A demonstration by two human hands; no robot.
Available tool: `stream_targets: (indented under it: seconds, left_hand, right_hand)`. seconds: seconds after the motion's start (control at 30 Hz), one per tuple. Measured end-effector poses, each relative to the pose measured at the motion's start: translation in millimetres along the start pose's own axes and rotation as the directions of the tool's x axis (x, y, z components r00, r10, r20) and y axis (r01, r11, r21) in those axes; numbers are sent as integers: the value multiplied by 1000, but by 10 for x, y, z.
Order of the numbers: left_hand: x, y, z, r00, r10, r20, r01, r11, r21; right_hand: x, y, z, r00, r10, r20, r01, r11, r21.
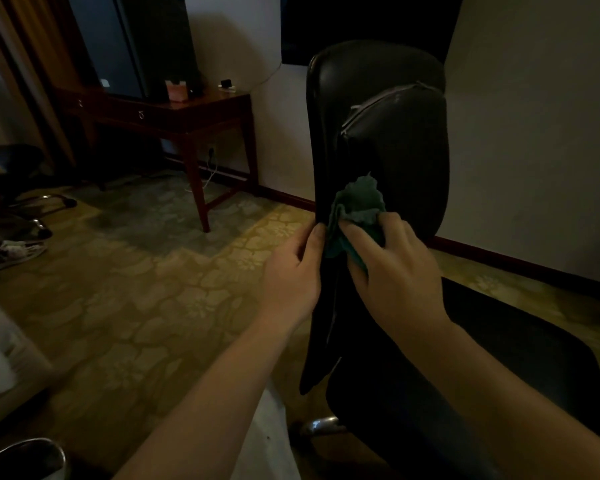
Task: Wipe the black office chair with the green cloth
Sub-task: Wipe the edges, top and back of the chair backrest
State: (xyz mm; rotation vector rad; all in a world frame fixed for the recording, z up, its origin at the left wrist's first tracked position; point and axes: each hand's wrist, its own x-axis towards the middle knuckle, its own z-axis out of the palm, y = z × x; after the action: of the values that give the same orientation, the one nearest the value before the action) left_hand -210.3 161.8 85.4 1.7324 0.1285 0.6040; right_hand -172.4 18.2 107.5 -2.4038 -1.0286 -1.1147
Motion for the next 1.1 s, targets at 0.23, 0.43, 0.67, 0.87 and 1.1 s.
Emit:
stream_targets:
  seconds: [0.23,0.43,0.67,0.87,1.1]
  left_hand:
    - [-18,-9,10,1000,-8,-20,8,1000,0]
    - [-44,-23,-3,999,-37,11,37,998,-55]
    - [-35,9,-8,1000,-24,2,24,999,-24]
    - [-41,-33,16,1000,-19,-21,19,1000,-1]
    - [-52,5,25,1000,-17,-19,16,999,-28]
  right_hand:
    - [-281,-42,45,991,18,135,-12,999,-42]
    - [-64,-3,-162,997,31,-71,-27,998,52]
    - [-329,-46,121,994,12,113,-7,999,-40]
    - [-544,-53,153,984,37,176,-27,998,-60]
    - [-84,-4,-98,998,36,-57,-35,999,20]
